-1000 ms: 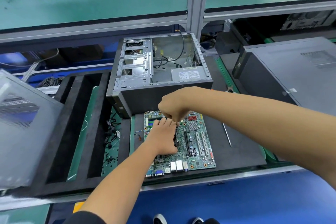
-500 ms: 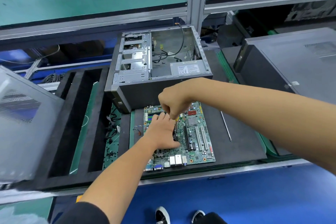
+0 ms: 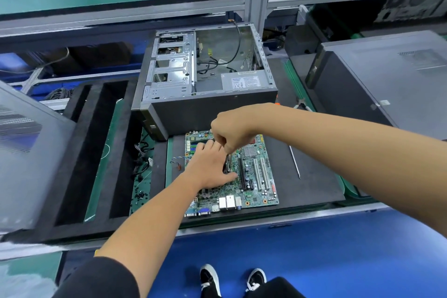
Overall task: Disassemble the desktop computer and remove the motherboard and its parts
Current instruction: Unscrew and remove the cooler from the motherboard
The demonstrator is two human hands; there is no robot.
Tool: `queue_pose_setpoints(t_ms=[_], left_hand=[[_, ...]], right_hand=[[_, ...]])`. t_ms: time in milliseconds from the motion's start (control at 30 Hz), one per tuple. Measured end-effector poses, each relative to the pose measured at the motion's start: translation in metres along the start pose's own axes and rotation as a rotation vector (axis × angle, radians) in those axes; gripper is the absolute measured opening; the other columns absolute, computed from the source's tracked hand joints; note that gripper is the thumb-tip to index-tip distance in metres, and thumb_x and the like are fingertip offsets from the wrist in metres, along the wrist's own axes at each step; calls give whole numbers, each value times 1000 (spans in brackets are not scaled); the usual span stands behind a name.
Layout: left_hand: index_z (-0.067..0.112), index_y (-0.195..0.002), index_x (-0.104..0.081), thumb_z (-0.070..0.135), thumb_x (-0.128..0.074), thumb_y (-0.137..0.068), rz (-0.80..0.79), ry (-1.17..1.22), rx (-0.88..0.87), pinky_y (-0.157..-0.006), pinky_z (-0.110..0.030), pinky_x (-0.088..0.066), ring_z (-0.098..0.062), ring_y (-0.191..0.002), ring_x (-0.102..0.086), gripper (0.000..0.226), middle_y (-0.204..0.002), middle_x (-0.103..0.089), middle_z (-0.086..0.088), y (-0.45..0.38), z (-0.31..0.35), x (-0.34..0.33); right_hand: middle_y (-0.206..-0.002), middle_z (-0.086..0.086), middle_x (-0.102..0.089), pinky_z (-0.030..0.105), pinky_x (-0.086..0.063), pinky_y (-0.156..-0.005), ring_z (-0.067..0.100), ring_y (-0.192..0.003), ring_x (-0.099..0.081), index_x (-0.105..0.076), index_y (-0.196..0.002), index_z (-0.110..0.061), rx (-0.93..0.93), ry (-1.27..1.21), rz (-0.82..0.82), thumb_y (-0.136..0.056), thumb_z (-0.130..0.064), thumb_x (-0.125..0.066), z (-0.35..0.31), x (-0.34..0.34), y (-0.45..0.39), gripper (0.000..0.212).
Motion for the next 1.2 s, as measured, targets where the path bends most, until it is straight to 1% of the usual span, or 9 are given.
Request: queue_pose_setpoints(t_ms=[100, 300, 467, 567, 633, 767, 900, 1033, 1200], left_hand=[[14, -122, -46, 71, -43, -79, 4, -10, 1, -89, -39, -31, -25, -103, -39, 71, -119, -48, -6, 1, 0, 2], [14, -110, -50, 71, -42, -80, 1, -17, 8, -88, -38, -31, -24, -101, -40, 65, -112, -49, -5, 1, 0, 1], [15, -110, -49, 71, -41, -78, 33, -24, 5, -81, -37, -30, -20, -89, -33, 66, -94, -36, 0, 2, 0, 4], [15, -114, -50, 70, -43, -77, 22, -14, 6, -83, -37, -30, -22, -95, -38, 66, -102, -45, -2, 1, 0, 2], [16, -116, -50, 70, -43, -78, 13, -10, 5, -85, -37, -30, -23, -99, -39, 66, -109, -48, -3, 1, 0, 1], [16, -116, -48, 70, -43, -78, 11, -26, 11, -84, -37, -30, -22, -96, -38, 67, -106, -46, -2, 2, -1, 2], [15, -109, -46, 69, -43, -77, 42, -29, -6, -79, -36, -26, -21, -91, -35, 63, -103, -43, -2, 2, 1, 4], [15, -111, -46, 68, -44, -77, 32, -27, -5, -81, -37, -29, -22, -91, -36, 63, -101, -44, -3, 2, 1, 4], [15, -108, -46, 66, -46, -77, 19, -2, 6, -83, -38, -32, -23, -92, -37, 60, -102, -44, -3, 2, 1, 3]], right_hand=[[-46, 1, -55, 22, -33, -44, 15, -44, -47, -55, -53, -13, -8, -19, 0, -78, -17, -62, 2, 1, 1, 26], [-57, 12, -62, 26, -38, -48, 22, -52, -50, -55, -52, -13, -27, -63, -10, -77, -17, -62, 3, -6, -2, 26], [-49, 2, -61, 27, -46, -52, 21, -52, -58, -60, -55, -14, -40, -102, -13, -79, -19, -64, 8, 0, -1, 25], [-63, 12, -68, 32, -49, -57, 28, -63, -63, -59, -56, -14, -46, -86, -40, -79, -19, -63, 7, -6, -2, 24], [-67, 14, -68, 31, -46, -56, 26, -63, -59, -60, -57, -12, -47, -74, -48, -79, -19, -62, 6, -10, -2, 23], [-63, 10, -67, 29, -44, -54, 22, -59, -57, -58, -55, -15, -52, -80, -36, -81, -21, -64, 7, -7, -2, 27], [-64, 11, -69, 27, -45, -53, 28, -61, -64, -65, -62, -9, -58, -119, -20, -82, -22, -64, 10, 1, -1, 24], [-62, 13, -67, 25, -42, -51, 20, -51, -54, -62, -58, -10, -62, -141, -37, -80, -19, -63, 7, -2, 0, 24], [-55, 8, -63, 22, -41, -48, 17, -47, -51, -60, -56, -12, -76, -156, -34, -79, -17, -62, 5, 0, 3, 24]])
Point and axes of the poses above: each hand's wrist, its own y-axis away from the middle knuckle, its own x-axis out of the back of the hand, z = x × y, the point moved 7 cm from there along -y, towards the middle knuckle
